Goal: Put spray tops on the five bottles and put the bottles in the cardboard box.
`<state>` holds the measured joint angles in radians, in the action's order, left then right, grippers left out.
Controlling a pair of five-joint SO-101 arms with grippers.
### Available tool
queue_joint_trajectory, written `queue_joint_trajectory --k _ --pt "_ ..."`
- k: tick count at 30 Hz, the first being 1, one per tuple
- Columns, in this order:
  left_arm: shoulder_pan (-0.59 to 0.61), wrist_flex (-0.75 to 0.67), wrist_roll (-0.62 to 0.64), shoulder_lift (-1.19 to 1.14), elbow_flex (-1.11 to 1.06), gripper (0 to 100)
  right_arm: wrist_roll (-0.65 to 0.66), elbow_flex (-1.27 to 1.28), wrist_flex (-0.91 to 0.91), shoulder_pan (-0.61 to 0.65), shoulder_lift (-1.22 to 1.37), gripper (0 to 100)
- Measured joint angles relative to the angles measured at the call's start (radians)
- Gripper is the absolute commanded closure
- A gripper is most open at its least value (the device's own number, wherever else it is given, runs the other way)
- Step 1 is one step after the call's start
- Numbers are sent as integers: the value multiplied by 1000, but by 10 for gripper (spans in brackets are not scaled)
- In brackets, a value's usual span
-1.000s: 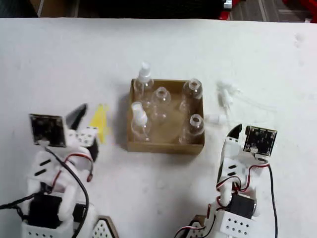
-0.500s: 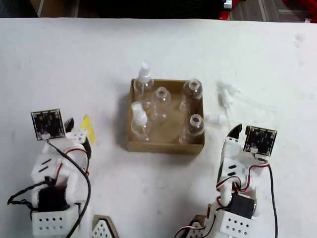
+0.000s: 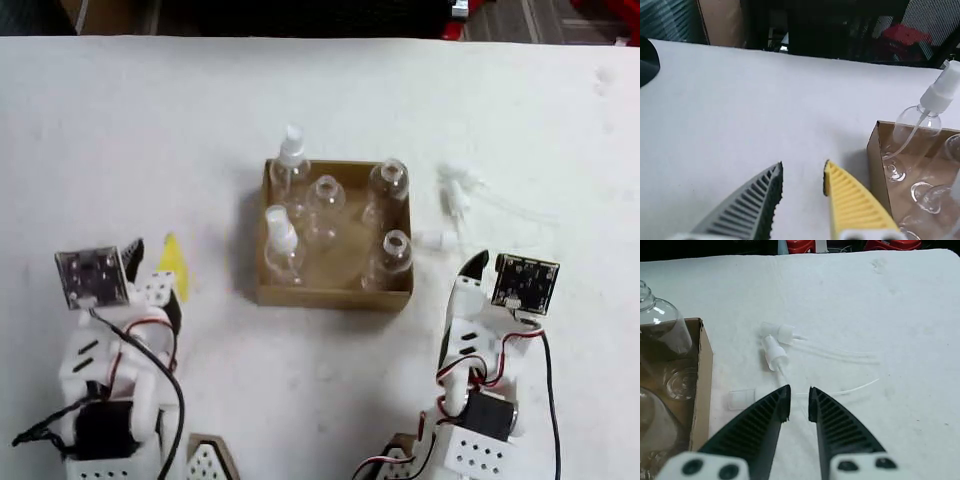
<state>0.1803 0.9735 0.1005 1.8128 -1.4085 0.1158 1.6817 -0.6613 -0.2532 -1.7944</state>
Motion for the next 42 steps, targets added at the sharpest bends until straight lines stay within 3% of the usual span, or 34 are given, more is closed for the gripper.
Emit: queue_joint_trajectory --k 11,42 --pt "0 -104 -41 -2 -112 872 0 0 0 0 0 946" --pt "0 -107 -41 -2 -124 872 0 0 0 0 0 946"
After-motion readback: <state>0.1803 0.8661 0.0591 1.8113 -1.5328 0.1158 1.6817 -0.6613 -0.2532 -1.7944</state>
